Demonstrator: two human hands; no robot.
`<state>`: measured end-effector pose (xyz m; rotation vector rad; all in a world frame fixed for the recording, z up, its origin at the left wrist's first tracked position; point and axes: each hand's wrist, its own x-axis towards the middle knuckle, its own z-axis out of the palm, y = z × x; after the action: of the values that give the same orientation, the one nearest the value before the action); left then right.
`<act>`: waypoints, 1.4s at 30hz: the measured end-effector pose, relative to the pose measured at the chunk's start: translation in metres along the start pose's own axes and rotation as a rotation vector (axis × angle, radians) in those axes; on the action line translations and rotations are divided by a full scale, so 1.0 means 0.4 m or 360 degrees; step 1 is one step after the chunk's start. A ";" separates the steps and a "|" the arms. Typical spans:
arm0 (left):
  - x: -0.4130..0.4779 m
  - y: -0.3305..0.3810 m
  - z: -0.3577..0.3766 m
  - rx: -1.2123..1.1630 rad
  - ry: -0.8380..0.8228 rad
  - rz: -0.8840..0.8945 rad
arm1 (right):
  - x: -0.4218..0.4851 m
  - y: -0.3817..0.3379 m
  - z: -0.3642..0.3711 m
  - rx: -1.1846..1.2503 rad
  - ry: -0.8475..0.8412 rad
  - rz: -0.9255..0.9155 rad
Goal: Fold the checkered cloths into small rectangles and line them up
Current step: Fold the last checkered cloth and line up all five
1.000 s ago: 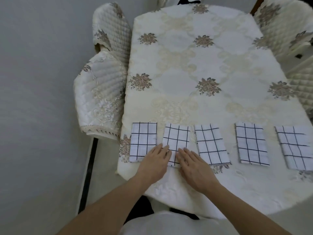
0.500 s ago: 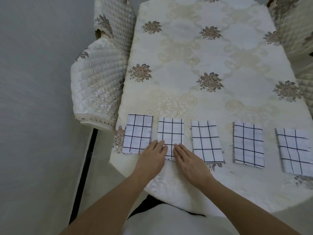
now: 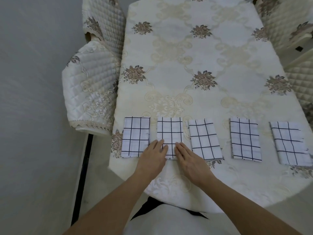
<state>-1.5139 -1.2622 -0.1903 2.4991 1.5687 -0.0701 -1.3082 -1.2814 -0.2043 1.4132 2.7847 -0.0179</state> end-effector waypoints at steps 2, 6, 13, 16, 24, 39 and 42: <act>0.003 -0.001 -0.002 -0.0006 0.0030 -0.0016 | -0.001 0.001 -0.002 0.0013 0.0004 0.0012; 0.019 0.016 -0.017 0.0012 0.0159 0.0008 | -0.023 0.023 -0.026 0.0134 0.0022 0.0099; 0.072 0.137 -0.014 -0.0025 0.0244 0.0290 | -0.133 0.156 -0.050 0.0022 0.0100 0.0215; 0.092 0.201 0.006 -0.0036 0.0215 0.0342 | -0.180 0.218 -0.045 -0.0014 0.0069 0.0196; 0.129 0.310 0.047 0.0065 0.0116 0.0224 | -0.239 0.284 -0.019 0.0075 0.0044 0.0106; 0.155 0.306 0.028 -0.0016 -0.0068 0.0163 | -0.224 0.272 -0.021 0.0252 -0.0132 0.0378; 0.155 0.304 0.020 -0.0035 -0.0062 0.0157 | -0.223 0.261 -0.018 0.0274 -0.0138 0.0390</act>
<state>-1.3772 -1.2601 -0.1906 2.5383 1.4211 -0.0865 -1.1714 -1.2916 -0.1953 1.7369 2.5750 -0.3135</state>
